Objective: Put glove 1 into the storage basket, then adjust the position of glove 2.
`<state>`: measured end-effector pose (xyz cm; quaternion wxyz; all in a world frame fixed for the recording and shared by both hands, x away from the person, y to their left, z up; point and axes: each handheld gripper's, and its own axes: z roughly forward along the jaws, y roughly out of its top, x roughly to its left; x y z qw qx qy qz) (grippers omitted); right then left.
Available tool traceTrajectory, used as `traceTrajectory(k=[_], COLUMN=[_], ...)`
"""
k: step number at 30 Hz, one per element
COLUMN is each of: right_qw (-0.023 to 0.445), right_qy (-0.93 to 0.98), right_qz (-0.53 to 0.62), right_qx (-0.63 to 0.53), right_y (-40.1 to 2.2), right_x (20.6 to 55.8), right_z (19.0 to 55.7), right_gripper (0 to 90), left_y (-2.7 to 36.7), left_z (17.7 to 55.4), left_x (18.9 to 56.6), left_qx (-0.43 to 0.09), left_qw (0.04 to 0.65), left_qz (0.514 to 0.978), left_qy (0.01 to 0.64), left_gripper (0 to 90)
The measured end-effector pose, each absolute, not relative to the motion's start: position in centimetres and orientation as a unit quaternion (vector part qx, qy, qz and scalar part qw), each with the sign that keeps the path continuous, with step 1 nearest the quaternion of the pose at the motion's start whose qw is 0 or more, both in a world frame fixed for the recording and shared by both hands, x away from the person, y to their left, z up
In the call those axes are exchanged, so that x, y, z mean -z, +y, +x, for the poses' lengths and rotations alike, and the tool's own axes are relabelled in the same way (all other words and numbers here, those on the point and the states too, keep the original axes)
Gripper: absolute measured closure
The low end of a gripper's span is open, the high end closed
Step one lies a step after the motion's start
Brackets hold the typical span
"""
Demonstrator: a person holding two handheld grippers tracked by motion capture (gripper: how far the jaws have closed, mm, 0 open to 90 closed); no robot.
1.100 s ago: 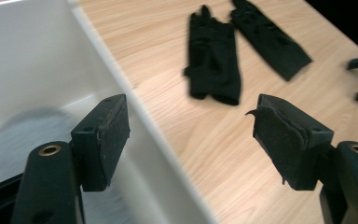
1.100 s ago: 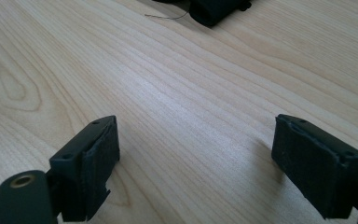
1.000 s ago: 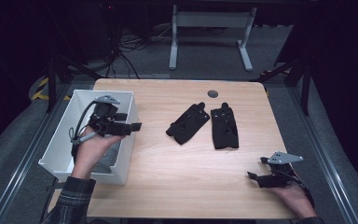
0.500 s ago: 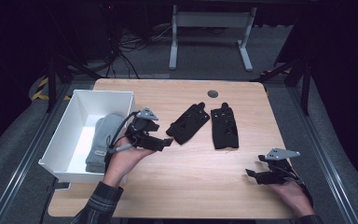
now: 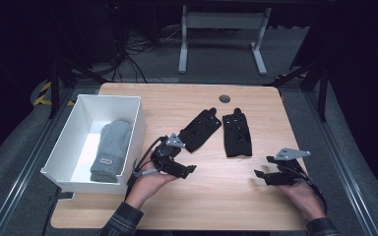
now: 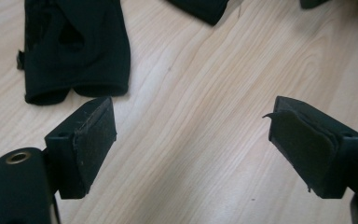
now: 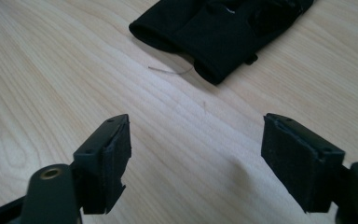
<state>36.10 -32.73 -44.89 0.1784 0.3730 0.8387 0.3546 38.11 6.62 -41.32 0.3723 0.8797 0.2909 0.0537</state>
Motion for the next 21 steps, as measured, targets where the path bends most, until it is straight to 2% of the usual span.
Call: traceTrajectory(k=[1, 3, 4, 5, 6, 9, 11, 16, 21], right_qw=[0.178, 0.175, 0.175, 0.175, 0.176, 0.179, 0.180, 0.187, 0.186], right_qy=[0.839, 0.841, 0.843, 0.843, 0.843, 0.843, 0.843, 0.843, 0.841], right_qz=[0.373, 0.366, 0.362, 0.362, 0.359, 0.355, 0.354, 0.352, 0.354], right_qx=[-0.355, -0.358, -0.357, -0.357, -0.359, -0.362, -0.363, -0.360, -0.364], right_y=[-32.7, -32.3, -32.0, -32.0, -31.8, -31.2, -31.1, -30.4, -30.1], right_x=[44.9, 44.6, 44.4, 44.4, 44.2, 43.7, 43.7, 43.3, 43.0], right_z=[36.1, 36.6, 37.0, 37.0, 37.2, 38.2, 38.4, 40.3, 42.0], right_gripper=[26.2, 34.8, 41.8, 41.8, 45.6, 62.6, 65.7, 87.0, 89.5], left_y=[6.6, 6.4, 6.3, 6.3, 6.3, 6.4, 6.6, 7.0, 7.4], left_z=[38.1, 38.0, 37.9, 37.8, 37.8, 37.6, 37.6, 37.6, 37.3], left_x=[41.3, 42.3, 42.8, 43.2, 43.7, 44.9, 45.6, 46.9, 47.3], left_qx=[-0.054, -0.059, -0.057, -0.058, -0.059, -0.067, -0.064, -0.080, -0.089], left_qw=[0.372, 0.361, 0.356, 0.352, 0.351, 0.339, 0.330, 0.314, 0.333], left_qz=[0.880, 0.886, 0.889, 0.890, 0.891, 0.894, 0.897, 0.903, 0.898], left_qy=[0.291, 0.285, 0.283, 0.282, 0.282, 0.285, 0.288, 0.282, 0.272], left_gripper=[15.0, 14.5, 14.1, 14.1, 13.6, 8.5, 7.2, 1.8, 0.0])
